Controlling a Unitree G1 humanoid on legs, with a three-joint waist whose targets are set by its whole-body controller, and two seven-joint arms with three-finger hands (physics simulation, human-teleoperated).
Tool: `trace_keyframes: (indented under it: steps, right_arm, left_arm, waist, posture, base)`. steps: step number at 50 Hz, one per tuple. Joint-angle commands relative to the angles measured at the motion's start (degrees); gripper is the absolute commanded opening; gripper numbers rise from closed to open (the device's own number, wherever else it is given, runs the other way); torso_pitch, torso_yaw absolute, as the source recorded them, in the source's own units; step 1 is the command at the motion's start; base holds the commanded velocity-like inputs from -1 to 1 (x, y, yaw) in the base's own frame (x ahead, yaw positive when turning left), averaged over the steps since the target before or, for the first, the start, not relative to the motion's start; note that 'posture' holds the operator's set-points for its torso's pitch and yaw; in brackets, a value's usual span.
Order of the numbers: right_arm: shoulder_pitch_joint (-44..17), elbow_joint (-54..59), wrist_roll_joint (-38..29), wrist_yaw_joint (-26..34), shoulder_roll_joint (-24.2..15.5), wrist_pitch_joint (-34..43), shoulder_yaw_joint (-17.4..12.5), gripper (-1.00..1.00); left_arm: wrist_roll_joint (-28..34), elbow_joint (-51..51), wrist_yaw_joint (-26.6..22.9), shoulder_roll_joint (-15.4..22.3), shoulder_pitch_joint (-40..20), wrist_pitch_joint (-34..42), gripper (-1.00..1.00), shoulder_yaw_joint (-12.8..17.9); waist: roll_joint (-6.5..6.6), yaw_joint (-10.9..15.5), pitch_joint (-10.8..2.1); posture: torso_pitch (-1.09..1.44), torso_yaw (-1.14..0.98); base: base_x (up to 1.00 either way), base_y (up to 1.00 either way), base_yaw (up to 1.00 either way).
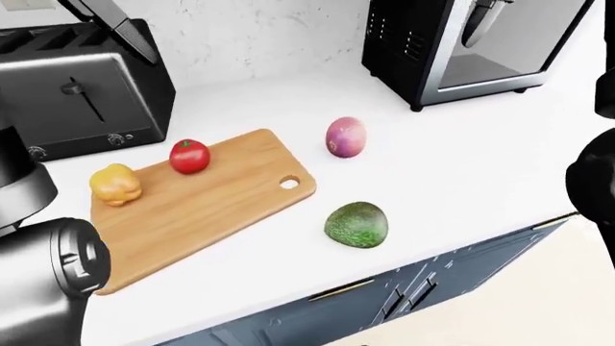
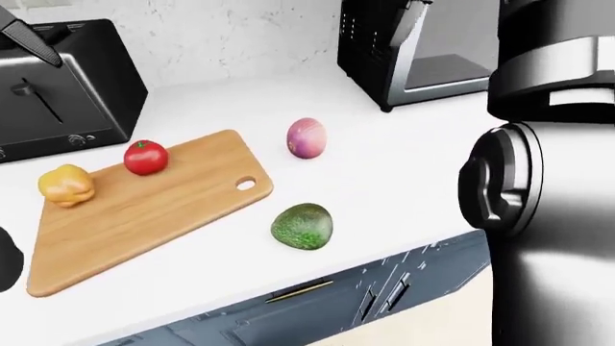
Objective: Place the avocado, onion, tomato and bell pepper on the cutting board.
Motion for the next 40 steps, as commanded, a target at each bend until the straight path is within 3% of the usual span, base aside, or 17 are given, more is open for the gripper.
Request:
trace_keyframes:
  steps: [1,3,4,14,15,16,19,21,24,25,29,30,31,33,36,38,40]
  right_arm:
    - [-2.0,-1.6,0.6,-1.1,-0.8,-0.5,-0.6,1.0]
    - [-1.9,-1.7,0.6,-0.8,-0.8,-0.5,-0.5,1.0]
    - [-1.9,-1.7,0.5,-0.8,-0.8,-0.5,-0.5,1.0]
    - [-1.9,-1.7,0.4,-0.7,-0.8,-0.2,-0.6,1.0]
    - [-2.0,-1.6,0.7,-0.6,-0.6,0.7,-0.9,1.0]
    - [-2.0,-1.6,0.8,-1.3,-0.4,1.2,-1.0,1.0]
    - [-1.9,-1.1,0.3,-2.9,0.0,2.9,-0.7,1.0]
    - [-2.4,-0.5,0.4,-3.8,0.3,4.2,-0.9,1.0]
    - [-3.3,0.3,-0.7,-11.6,0.7,4.9,-0.7,1.0]
    - [-2.7,1.0,1.1,-11.0,0.7,0.4,-1.6,1.0]
    - [-3.0,2.3,0.5,-12.6,0.2,0.0,-1.0,1.0]
    - [-3.4,2.6,0.5,-12.2,0.2,0.8,-0.9,1.0]
    - [-3.9,2.7,0.8,-11.5,0.3,1.7,-1.1,1.0]
    - [-3.8,2.4,0.6,-11.9,0.2,1.0,-0.8,1.0]
    - [-4.2,2.8,0.2,-12.1,-0.1,1.8,-0.7,1.0]
    - [-4.8,3.1,0.1,-12.4,-0.1,2.0,-0.7,1.0]
    - [-4.9,3.1,-0.1,-12.6,-0.2,2.0,-0.6,1.0]
  left_arm:
    - [-0.3,-0.9,0.8,0.4,-1.8,-0.6,1.0,0.4]
    - [-0.3,-0.9,0.7,0.4,-2.0,-0.5,1.0,0.4]
    - [-0.3,-1.0,0.7,0.4,-2.0,-0.5,1.0,0.4]
    - [-0.3,-1.4,0.6,0.2,-1.7,-0.3,1.0,0.4]
    - [-0.3,-1.3,0.7,0.2,-1.7,-0.3,1.0,0.4]
    - [-0.3,-1.3,0.7,0.2,-1.6,-0.3,1.0,0.4]
    - [-0.3,-1.4,0.7,0.3,-1.3,-0.4,1.0,0.5]
    - [-0.3,-1.6,0.7,0.3,-1.1,-0.4,1.0,0.5]
    - [-0.3,-1.9,0.6,0.2,-1.0,-0.2,1.0,0.5]
    - [-0.3,-1.8,0.6,0.2,-1.1,-0.3,1.0,0.5]
    - [-0.2,-1.7,0.6,0.3,-0.8,-0.7,1.0,0.5]
    - [-0.2,-1.6,0.7,0.3,-0.8,-0.8,1.0,0.5]
    - [-0.2,-1.5,0.7,0.3,-1.0,-0.7,1.0,0.5]
    - [-0.2,-1.7,0.6,0.2,-1.1,-0.6,1.0,0.4]
    - [-0.2,-1.5,0.5,0.3,-1.3,-0.7,1.0,0.4]
    - [-0.1,-1.3,0.6,0.2,-1.6,-0.7,1.0,0.3]
    - [0.0,-1.0,0.6,0.2,-1.9,-0.8,1.0,0.3]
  waist:
    - [0.48,-0.3,-1.5]
    - [-1.86,0.1,-1.74]
    - [-4.12,0.2,-2.29]
    - [0.4,0.8,-0.81]
    - [1.09,0.6,0.1]
    - [0.71,-0.2,0.45]
    - [3.09,-1.7,-0.53]
    - [1.74,-1.7,0.22]
    - [0.85,-1.4,-0.48]
    - [0.6,-1.3,-0.4]
    - [-0.17,-0.7,-0.51]
    - [0.29,-0.1,-1.93]
    - [0.74,1.1,-2.16]
    - [0.63,0.5,-1.63]
    - [0.94,0.7,-2.44]
    - [-0.14,0.7,-1.94]
    - [-2.28,0.7,-0.78]
  posture:
    - [0.0,0.0]
    - [0.0,0.0]
    - [0.0,0.0]
    - [0.0,0.0]
    - [0.0,0.0]
    - [0.0,0.0]
    - [0.0,0.0]
    - [0.0,0.0]
    - [0.0,0.0]
    - [0.0,0.0]
    - [0.0,0.0]
    - [0.0,0.0]
    - [0.0,0.0]
    - [0.0,0.0]
    - [0.0,0.0]
    - [0.0,0.0]
    - [0.0,0.0]
  base:
    - [0.0,-0.18,0.0]
    - [0.0,-0.18,0.0]
    - [0.0,-0.18,0.0]
    - [0.0,-0.18,0.0]
    - [0.0,0.0,0.0]
    - [0.0,0.0,0.0]
    - [0.0,0.0,0.0]
    - [0.0,0.0,0.0]
    - [0.0,0.0,0.0]
    - [0.0,0.0,0.0]
    - [0.0,0.0,0.0]
    - [0.0,0.0,0.23]
    - [0.0,0.0,1.0]
    - [0.0,0.0,1.0]
    - [0.0,0.0,1.0]
    - [0.0,0.0,1.0]
    - [0.0,0.0,1.0]
